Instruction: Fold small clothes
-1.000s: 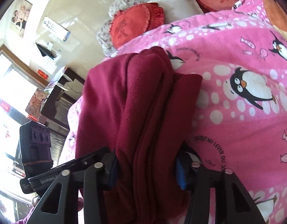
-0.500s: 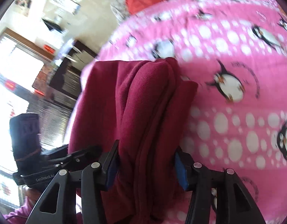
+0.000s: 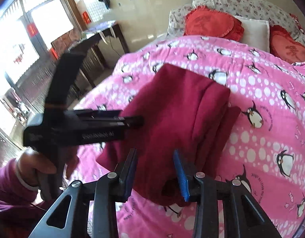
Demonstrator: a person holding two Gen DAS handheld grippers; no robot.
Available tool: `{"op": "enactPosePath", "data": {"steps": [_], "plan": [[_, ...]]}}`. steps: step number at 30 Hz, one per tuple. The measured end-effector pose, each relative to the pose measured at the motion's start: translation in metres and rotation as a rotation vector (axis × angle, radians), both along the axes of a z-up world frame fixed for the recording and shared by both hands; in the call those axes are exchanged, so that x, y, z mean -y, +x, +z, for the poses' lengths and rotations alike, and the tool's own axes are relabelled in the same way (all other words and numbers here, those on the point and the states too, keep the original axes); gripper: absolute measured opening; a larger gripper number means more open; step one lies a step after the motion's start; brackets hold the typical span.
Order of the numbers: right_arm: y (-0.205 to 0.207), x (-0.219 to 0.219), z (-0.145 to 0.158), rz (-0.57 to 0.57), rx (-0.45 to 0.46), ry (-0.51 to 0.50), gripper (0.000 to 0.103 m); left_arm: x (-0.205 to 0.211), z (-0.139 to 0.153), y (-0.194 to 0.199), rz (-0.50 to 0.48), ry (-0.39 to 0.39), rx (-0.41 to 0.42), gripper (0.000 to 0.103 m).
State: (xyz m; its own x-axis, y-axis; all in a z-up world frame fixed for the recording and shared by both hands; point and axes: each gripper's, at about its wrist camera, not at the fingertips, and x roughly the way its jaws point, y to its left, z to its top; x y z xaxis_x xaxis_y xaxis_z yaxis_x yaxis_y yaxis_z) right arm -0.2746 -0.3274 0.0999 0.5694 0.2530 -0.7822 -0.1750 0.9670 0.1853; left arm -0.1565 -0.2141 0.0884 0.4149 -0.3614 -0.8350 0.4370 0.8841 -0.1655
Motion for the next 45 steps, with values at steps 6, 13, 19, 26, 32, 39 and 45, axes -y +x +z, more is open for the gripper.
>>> {"op": "enactPosePath", "data": {"steps": [6,13,19,26,32,39,45], "plan": [[-0.004,0.009,-0.024,-0.045,-0.029,-0.067,0.032,0.003,0.0,-0.009,0.006,0.012,0.036,0.063],[-0.006,0.015,-0.018,-0.07,-0.048,0.026,0.034,-0.001,0.012,-0.018,0.028,0.024,0.081,0.063],[-0.009,0.021,0.011,-0.141,0.005,0.065,0.044,-0.007,0.026,-0.025,0.053,0.025,0.125,0.063],[0.002,0.012,0.038,-0.22,0.073,-0.029,0.049,-0.008,0.039,-0.033,0.064,0.02,0.152,0.063],[0.009,0.011,0.047,-0.285,0.087,-0.024,0.052,-0.015,0.053,-0.037,0.09,-0.005,0.191,0.063],[0.007,0.011,0.053,-0.323,0.105,-0.046,0.065,-0.017,0.057,-0.039,0.098,-0.011,0.209,0.063],[0.008,0.013,0.053,-0.327,0.103,-0.042,0.065,-0.011,0.056,-0.042,0.086,0.002,0.21,0.063]]}}
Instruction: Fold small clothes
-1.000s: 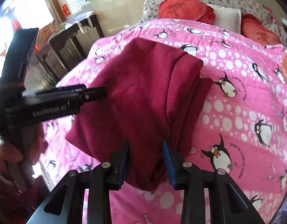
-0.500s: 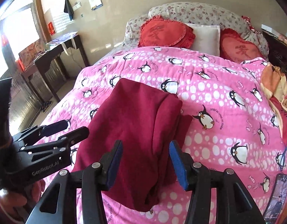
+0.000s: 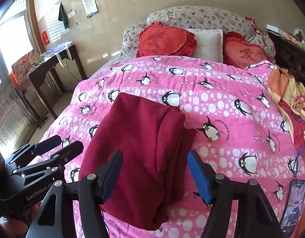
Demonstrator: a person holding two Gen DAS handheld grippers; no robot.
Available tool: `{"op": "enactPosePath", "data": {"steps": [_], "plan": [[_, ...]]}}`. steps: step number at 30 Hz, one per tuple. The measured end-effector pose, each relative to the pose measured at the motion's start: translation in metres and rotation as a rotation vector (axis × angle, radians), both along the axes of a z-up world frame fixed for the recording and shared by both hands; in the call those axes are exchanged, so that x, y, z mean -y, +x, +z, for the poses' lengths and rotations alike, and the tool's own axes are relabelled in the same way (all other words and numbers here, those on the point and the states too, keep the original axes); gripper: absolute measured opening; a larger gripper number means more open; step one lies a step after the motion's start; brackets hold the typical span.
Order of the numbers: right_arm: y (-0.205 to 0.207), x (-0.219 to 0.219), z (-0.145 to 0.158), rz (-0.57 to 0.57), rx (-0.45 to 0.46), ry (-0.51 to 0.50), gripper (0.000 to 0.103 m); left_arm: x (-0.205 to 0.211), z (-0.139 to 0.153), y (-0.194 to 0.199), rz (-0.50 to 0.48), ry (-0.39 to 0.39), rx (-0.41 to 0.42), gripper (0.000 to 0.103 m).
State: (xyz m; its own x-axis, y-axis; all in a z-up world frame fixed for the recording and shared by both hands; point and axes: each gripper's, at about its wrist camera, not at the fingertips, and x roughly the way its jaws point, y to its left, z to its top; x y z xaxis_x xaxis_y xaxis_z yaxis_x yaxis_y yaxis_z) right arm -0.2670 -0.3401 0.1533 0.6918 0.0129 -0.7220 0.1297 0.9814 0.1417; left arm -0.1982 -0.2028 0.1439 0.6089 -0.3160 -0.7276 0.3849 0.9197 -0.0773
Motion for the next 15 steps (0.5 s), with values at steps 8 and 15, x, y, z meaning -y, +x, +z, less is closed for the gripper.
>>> {"op": "enactPosePath", "data": {"steps": [8,15], "plan": [[0.001,0.002,-0.005,-0.005,-0.011,0.011,0.065,0.002,-0.005,0.0,-0.002,0.01,-0.002,0.063],[0.001,0.002,-0.01,0.0,-0.027,0.022,0.065,0.002,-0.007,0.0,-0.001,0.014,-0.005,0.063]]}}
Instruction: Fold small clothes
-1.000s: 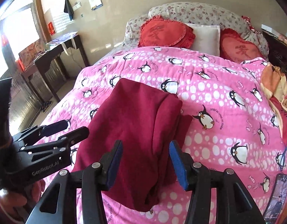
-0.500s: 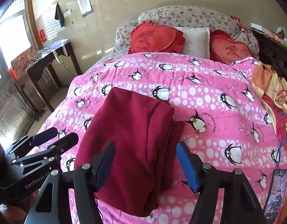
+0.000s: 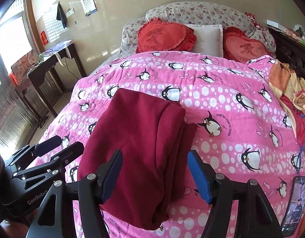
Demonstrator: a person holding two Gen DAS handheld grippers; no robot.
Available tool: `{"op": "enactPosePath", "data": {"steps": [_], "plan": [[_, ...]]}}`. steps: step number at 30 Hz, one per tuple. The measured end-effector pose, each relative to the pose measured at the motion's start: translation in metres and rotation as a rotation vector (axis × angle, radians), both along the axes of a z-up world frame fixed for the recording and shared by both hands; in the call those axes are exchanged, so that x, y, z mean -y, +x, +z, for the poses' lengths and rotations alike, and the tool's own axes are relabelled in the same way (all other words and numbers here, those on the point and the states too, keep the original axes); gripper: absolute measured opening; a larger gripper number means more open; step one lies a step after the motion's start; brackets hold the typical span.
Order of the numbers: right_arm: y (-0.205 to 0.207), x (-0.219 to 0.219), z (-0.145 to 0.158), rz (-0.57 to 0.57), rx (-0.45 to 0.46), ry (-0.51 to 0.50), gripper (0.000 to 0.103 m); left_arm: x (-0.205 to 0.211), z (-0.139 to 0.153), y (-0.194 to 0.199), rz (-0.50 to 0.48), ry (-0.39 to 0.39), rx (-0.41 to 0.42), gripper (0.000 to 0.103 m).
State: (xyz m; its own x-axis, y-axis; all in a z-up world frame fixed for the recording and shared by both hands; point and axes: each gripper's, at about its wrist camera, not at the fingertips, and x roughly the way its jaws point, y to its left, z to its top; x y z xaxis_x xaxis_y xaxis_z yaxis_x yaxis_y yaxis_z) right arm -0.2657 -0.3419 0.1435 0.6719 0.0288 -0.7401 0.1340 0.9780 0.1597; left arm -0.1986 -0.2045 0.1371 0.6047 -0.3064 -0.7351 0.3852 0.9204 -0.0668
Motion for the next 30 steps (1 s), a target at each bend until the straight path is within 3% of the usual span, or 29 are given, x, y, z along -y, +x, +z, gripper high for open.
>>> {"op": "enactPosePath", "data": {"steps": [30], "plan": [[0.005,-0.002,-0.013,0.01,-0.041,0.022,0.065,0.003,-0.013,0.003,0.009,0.01,-0.024,0.063]]}}
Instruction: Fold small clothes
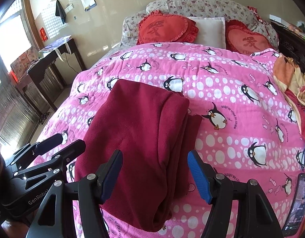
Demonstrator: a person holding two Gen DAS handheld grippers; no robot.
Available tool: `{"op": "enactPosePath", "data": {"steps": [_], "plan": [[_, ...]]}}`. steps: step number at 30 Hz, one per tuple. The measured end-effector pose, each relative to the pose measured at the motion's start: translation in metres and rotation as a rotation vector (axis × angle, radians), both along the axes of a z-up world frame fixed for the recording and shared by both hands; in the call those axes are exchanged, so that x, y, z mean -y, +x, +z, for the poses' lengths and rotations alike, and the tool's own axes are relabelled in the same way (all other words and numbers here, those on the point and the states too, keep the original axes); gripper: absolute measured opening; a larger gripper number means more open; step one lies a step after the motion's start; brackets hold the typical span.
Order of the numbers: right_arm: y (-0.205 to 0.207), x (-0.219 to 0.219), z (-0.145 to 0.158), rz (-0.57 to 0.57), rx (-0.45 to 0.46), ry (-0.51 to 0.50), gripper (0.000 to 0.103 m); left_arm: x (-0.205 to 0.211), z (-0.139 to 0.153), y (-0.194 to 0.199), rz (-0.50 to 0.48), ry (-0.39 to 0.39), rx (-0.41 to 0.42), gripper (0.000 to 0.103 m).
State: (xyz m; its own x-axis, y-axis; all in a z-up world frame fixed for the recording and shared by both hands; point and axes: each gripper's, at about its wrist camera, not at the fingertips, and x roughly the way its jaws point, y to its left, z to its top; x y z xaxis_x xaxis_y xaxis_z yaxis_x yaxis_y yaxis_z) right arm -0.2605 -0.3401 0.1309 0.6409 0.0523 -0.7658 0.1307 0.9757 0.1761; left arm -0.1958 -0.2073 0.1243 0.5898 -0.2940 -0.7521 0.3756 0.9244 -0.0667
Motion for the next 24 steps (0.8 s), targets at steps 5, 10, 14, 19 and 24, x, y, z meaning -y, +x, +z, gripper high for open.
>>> {"op": "enactPosePath", "data": {"steps": [5,10,14,19,24], "plan": [[0.0016,0.001,-0.0033,-0.002,-0.006,0.006,0.065,0.0005,-0.0024,0.001,0.001,0.008,0.002,0.063],[0.003,0.0005,-0.0063,-0.001,-0.014,0.01,0.065,0.0021,-0.0053,0.0032,0.0,0.025,0.002,0.063],[0.004,0.0011,-0.0079,-0.001,-0.021,0.013,0.065,0.0035,-0.0074,0.0042,-0.001,0.031,-0.006,0.063],[0.005,0.0019,-0.0086,-0.004,-0.024,0.016,0.065,0.0036,-0.0074,0.005,0.001,0.032,-0.002,0.063],[0.006,0.0022,-0.0095,-0.002,-0.026,0.017,0.065,0.0035,-0.0083,0.0066,0.006,0.037,-0.005,0.063]]}}
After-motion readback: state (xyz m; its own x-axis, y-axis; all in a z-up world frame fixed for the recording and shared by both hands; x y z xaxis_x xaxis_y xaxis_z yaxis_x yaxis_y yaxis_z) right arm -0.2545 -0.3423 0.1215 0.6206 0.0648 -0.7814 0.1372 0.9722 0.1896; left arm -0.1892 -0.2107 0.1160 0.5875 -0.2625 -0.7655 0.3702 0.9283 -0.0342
